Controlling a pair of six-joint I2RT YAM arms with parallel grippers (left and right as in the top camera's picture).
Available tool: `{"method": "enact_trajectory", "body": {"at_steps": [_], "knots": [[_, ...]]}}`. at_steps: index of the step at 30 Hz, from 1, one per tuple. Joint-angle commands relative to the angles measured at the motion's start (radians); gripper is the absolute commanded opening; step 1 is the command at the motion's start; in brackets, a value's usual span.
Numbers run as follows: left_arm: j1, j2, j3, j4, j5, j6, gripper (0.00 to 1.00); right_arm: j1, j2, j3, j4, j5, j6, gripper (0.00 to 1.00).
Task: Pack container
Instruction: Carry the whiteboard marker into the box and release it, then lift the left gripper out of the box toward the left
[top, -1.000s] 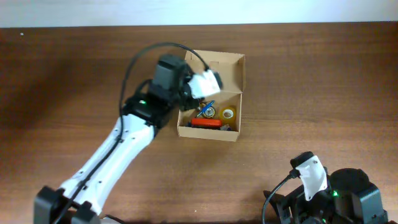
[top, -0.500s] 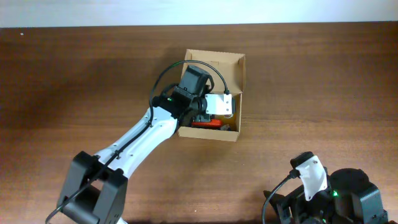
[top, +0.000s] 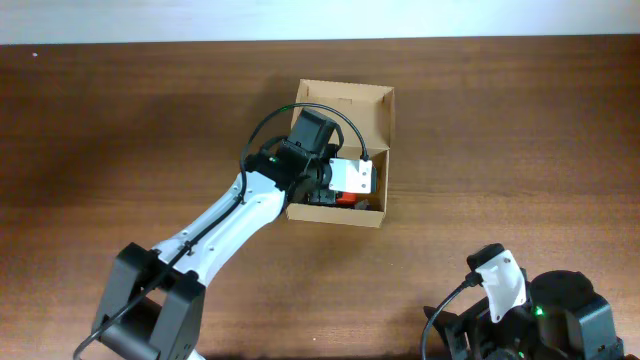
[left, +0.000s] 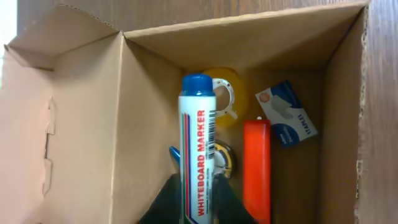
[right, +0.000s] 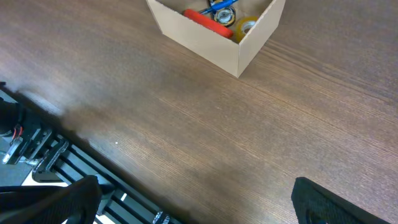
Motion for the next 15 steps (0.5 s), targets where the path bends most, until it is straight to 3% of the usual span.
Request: {"method": "enact_trajectory", "body": {"at_steps": [1, 2, 3, 6, 15], "knots": [[-0.002, 0.005, -0.001, 0.016, 0.006, 0.021, 0.66, -0.001, -0.003, 0.001, 0.004, -0.01, -0.007, 0.99], [-0.002, 0.005, -0.001, 0.024, 0.003, 0.021, 0.93, -0.001, -0.003, 0.001, 0.004, -0.01, -0.007, 0.99], [-0.002, 0.005, -0.001, 0.031, 0.003, 0.02, 1.0, -0.001, -0.003, 0.001, 0.004, -0.01, -0.007, 0.99], [-0.003, 0.001, 0.002, 0.051, 0.004, 0.002, 1.0, -0.001, -0.003, 0.001, 0.004, -0.01, -0.007, 0.99], [0.019, -0.104, 0.089, 0.064, 0.003, -0.353, 1.0, -0.001, -0.003, 0.001, 0.004, -0.01, -0.007, 0.99]]}}
